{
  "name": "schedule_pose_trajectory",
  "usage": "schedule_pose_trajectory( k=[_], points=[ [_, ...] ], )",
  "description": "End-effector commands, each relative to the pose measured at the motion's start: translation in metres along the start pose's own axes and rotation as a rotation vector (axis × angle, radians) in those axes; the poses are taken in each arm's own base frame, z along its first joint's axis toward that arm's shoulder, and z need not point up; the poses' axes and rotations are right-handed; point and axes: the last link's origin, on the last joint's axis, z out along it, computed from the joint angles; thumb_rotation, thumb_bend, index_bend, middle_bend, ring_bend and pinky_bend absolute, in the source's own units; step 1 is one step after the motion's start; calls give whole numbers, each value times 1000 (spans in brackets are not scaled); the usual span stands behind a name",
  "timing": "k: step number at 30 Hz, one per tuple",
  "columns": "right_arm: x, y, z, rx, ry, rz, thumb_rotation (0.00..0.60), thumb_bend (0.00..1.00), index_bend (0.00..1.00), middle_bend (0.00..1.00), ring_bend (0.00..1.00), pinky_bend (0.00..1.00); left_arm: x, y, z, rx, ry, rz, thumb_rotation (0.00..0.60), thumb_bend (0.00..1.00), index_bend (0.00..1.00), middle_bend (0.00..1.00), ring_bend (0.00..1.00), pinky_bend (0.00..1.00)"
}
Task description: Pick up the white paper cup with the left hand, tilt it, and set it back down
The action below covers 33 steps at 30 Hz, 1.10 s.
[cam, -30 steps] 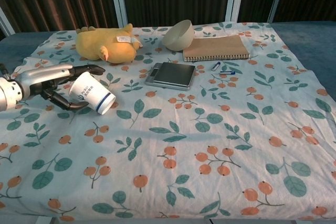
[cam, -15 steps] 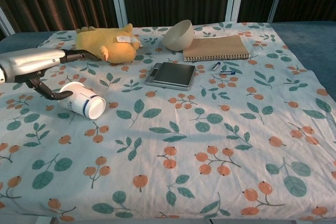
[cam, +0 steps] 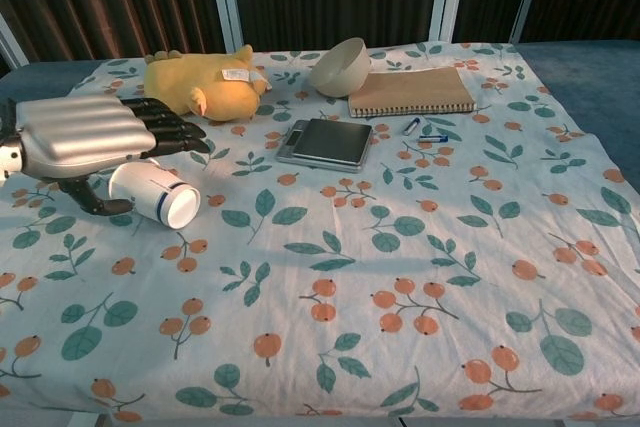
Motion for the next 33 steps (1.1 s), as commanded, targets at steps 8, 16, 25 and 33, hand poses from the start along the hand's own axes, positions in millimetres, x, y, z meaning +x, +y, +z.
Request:
schedule_pose_trajectory(
  k=[8, 16, 25, 33],
  points=[
    [-1, 1, 0, 16, -28, -13, 600, 95, 0, 0, 0, 0, -8, 14, 21, -15, -65, 2, 600, 315, 0, 0, 0, 0],
    [-2, 3, 2, 21, -39, -11, 600, 95, 0, 0, 0, 0, -9, 13, 27, -3, -17, 68, 600, 329, 121, 124, 0, 42],
    [-3, 1, 5, 22, -68, -16, 600, 95, 0, 0, 0, 0, -23, 8, 30, 7, 12, 84, 600, 374, 317, 260, 0, 80],
    [-2, -1, 5, 24, -80, -16, 600, 95, 0, 0, 0, 0, -24, 6, 28, 14, 32, 58, 600, 462, 410, 320, 25, 85]
  ],
)
